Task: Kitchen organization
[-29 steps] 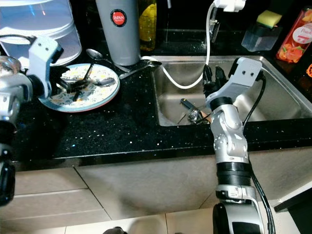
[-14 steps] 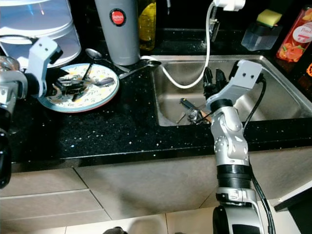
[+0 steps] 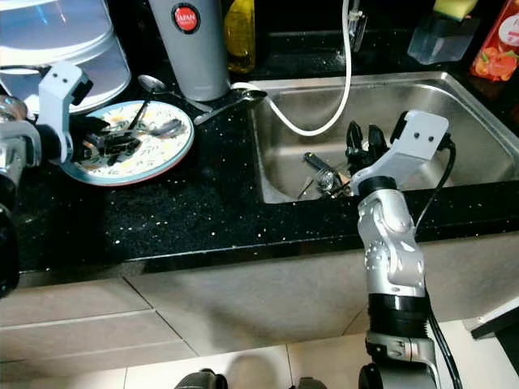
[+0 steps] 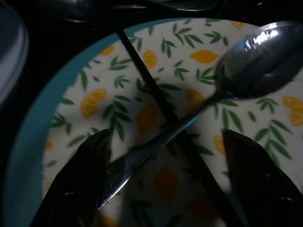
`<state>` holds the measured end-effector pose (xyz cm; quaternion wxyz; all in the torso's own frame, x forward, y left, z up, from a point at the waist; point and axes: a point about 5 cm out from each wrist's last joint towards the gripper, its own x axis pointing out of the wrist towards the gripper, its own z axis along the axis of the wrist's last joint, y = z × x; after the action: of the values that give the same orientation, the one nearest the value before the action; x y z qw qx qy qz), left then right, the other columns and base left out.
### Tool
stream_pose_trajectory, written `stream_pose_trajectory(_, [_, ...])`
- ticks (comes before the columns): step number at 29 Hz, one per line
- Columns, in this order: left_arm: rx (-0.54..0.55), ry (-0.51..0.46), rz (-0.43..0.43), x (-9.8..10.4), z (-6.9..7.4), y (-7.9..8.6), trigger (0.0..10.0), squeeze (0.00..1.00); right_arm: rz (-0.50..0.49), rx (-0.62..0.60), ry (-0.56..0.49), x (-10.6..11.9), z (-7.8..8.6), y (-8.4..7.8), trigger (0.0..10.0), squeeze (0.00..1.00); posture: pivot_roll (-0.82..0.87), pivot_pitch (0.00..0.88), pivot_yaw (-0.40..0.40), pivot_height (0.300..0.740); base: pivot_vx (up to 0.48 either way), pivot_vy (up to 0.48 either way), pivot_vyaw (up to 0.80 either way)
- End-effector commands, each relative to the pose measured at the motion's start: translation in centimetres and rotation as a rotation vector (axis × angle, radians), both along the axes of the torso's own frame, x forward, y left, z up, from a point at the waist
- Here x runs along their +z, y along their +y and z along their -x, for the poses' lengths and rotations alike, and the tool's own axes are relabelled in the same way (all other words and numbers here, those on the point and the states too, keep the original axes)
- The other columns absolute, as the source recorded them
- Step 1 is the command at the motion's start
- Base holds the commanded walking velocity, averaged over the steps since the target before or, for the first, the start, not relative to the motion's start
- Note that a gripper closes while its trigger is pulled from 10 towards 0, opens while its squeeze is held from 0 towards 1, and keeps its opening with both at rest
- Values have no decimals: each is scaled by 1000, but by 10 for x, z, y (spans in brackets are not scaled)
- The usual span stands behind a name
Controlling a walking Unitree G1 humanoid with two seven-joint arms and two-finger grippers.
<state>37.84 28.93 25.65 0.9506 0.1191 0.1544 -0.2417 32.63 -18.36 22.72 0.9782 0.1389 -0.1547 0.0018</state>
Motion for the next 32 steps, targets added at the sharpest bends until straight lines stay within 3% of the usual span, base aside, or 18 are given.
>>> stream_pose_trajectory(1, [-14, 125, 22, -31, 4, -4, 4745, 0, 5, -17, 7, 0, 3, -5, 10000, 0, 76, 145, 17, 740, 0, 0, 0])
stream_pose_trajectory(2, [-14, 130, 35, -33, 4, -4, 3961, 0, 6, -20, 8, 1, 3, -5, 10000, 0, 76, 145, 17, 740, 0, 0, 0])
stream_pose_trajectory(4, [-28, 142, 61, -37, 6, -5, 431, 0, 10, -21, 6, 3, 2, -7, 10000, 0, 77, 132, 10, 740, 0, 0, 0])
stream_pose_trajectory(7, [-54, 155, 66, -40, 6, -7, 0, 0, 12, -20, 5, 5, 0, -7, 10000, 0, 85, 118, -2, 740, 0, 0, 0])
stream_pose_trajectory(15, [-190, 156, 121, -36, 6, -22, 0, 0, 13, 11, -7, 11, -9, 0, 10000, 0, 119, 87, -23, 740, 0, 0, 0])
stream_pose_trajectory(16, [-206, 158, 143, -36, 6, -24, 2000, 0, 12, 17, -9, 11, -10, 2, 10000, 0, 132, 76, -24, 740, 0, 0, 0])
stream_pose_trajectory(17, [-219, 160, 155, -36, 7, -25, 8000, 0, 9, 22, -10, 11, -12, 4, 10000, 0, 140, 69, -23, 740, 0, 0, 0])
stream_pose_trajectory(19, [-227, 162, 163, -36, 7, -26, 8000, 0, 6, 25, -11, 11, -13, 5, 10000, 0, 145, 66, -22, 740, 0, 0, 0])
stream_pose_trajectory(20, [-230, 162, 166, -36, 8, -26, 9373, 0, 5, 26, -12, 11, -14, 6, 10000, 0, 145, 66, -22, 740, 0, 0, 0])
stream_pose_trajectory(21, [-230, 162, 166, -36, 8, -26, 9373, 0, 5, 26, -12, 11, -14, 6, 10000, 0, 145, 66, -22, 740, 0, 0, 0])
stream_pose_trajectory(22, [-239, 159, 185, -36, 8, -27, 10000, 0, 0, 29, -15, 12, -15, 7, 10000, 0, 155, 57, -19, 740, 0, 0, 0])
stream_pose_trajectory(23, [-252, 100, 247, -28, 8, -32, 10000, 0, -15, 48, -26, 13, -18, 13, 10000, 0, 170, 43, -18, 740, 0, 0, 0])
stream_pose_trajectory(26, [-252, 55, 285, -21, 9, -37, 10000, 0, -21, 64, -32, 14, -19, 16, 10000, 0, 174, 39, -20, 740, 0, 0, 0])
stream_pose_trajectory(29, [-297, -46, 345, -2, 14, -54, 10000, 0, -22, 104, -36, 15, -19, 23, 10000, 0, 179, 35, -22, 740, 0, 0, 0])
stream_pose_trajectory(32, [-348, -111, 346, 9, 23, -69, 10000, 0, -28, 132, -32, 14, -20, 29, 10000, 0, 184, 32, -28, 740, 0, 0, 0])
